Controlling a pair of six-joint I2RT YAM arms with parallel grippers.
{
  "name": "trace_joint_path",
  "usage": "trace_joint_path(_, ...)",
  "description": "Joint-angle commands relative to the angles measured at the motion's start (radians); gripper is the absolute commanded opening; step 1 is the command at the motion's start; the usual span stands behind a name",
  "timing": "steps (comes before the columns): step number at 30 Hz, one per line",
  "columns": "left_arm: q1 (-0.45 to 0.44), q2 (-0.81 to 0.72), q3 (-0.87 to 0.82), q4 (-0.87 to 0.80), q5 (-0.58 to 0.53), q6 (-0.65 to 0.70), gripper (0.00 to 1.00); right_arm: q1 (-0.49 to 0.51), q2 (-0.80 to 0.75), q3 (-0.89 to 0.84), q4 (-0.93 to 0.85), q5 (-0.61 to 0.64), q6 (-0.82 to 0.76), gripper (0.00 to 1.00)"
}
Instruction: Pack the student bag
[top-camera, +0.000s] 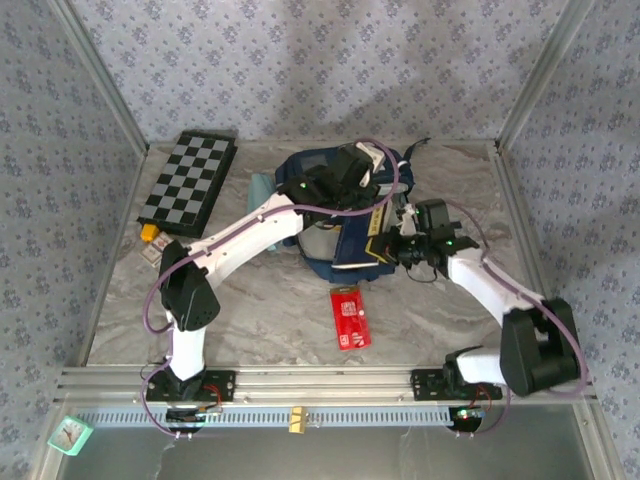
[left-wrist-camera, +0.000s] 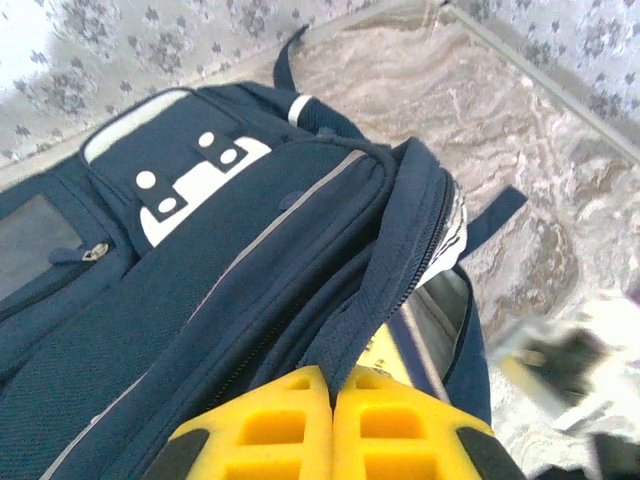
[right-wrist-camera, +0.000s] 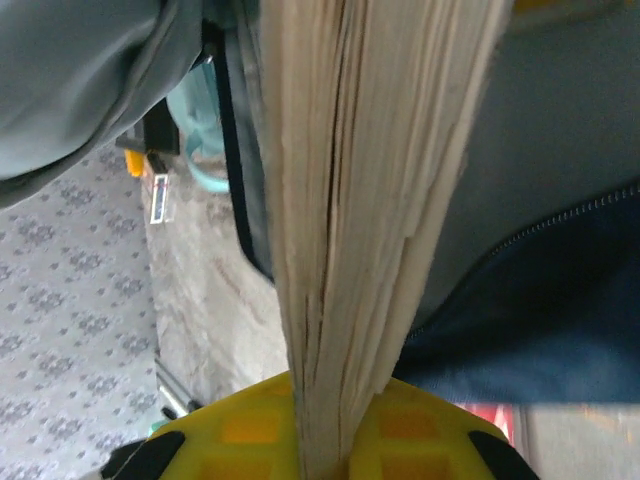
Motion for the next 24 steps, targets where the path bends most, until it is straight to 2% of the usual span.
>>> trace_joint_path(1,-0.009,-0.042,0.103,0.09,-0.034,-0.018,0.0,0.008,0.103,0.089,0.21,0.037,0.008,0.01)
trace_joint_path(7,-0.008,-0.032,0.117,0.086,-0.08,-0.051,0.0,0.002,0.334,0.243,0.179,0.055,-0.042,0.18)
trace_joint_path(9,-0.007,-0.03,0.119,0.079,-0.093,-0.063,0.0,-0.011,0.377,0.262,0.163,0.068,-0.044,0.28)
trace_joint_path(12,-0.008,-0.027,0.119,0.076,-0.088,-0.066,0.0,-0.015,0.364,0.259,0.106,0.083,-0.062,0.45)
trace_joint_path(15,-0.007,-0.024,0.112,0.075,-0.09,-0.072,0.0,0.0,0.271,0.191,0.051,0.182,-0.079,0.58)
trace_joint_path(20,-0.008,-0.031,0.085,0.091,-0.081,-0.092,0.0,0.041,0.114,0.102,-0.096,0.368,-0.083,0.59)
trace_joint_path(24,-0.007,-0.032,0.079,0.094,-0.067,-0.1,0.0,0.109,0.108,0.053,-0.065,0.361,-0.057,0.49)
